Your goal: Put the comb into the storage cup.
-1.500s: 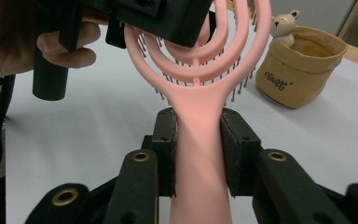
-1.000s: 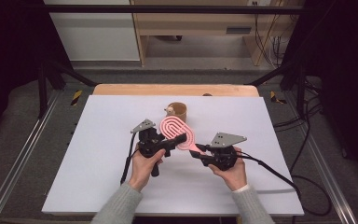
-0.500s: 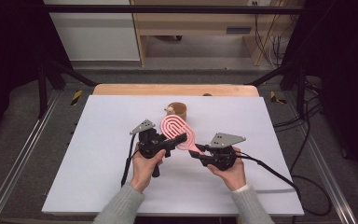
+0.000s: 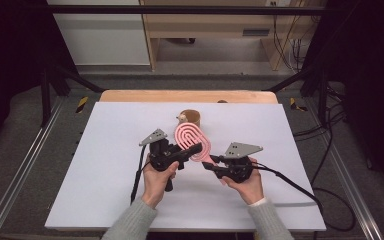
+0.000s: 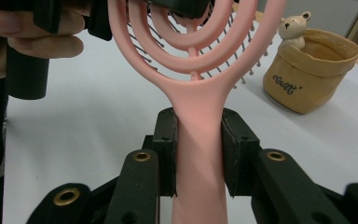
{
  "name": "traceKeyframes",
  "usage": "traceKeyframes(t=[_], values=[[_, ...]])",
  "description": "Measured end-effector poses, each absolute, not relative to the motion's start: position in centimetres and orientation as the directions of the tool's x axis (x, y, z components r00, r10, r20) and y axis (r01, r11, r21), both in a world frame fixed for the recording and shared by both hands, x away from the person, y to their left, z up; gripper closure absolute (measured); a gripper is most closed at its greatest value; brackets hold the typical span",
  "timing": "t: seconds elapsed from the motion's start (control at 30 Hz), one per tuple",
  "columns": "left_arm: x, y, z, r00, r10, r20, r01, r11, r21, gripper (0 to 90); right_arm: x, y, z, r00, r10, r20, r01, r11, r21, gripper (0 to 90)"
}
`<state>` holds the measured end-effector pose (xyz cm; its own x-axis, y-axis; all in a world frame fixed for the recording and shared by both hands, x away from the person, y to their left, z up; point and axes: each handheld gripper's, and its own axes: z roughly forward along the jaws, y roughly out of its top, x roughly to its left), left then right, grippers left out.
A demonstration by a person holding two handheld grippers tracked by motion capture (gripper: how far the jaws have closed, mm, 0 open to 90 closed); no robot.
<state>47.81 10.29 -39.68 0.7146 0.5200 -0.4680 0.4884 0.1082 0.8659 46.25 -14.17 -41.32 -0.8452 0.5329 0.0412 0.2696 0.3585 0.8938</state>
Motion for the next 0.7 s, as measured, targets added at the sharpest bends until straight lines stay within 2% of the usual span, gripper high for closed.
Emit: traceKeyframes(t=[0.7], values=[[46.6,9.4,-38.7,0.756,0.535,-0.377,0.412,0.059,0.909,62.8,46.2,-14.1,-41.3,-0.853,0.520,0.047,0.268,0.360,0.894,69.7]])
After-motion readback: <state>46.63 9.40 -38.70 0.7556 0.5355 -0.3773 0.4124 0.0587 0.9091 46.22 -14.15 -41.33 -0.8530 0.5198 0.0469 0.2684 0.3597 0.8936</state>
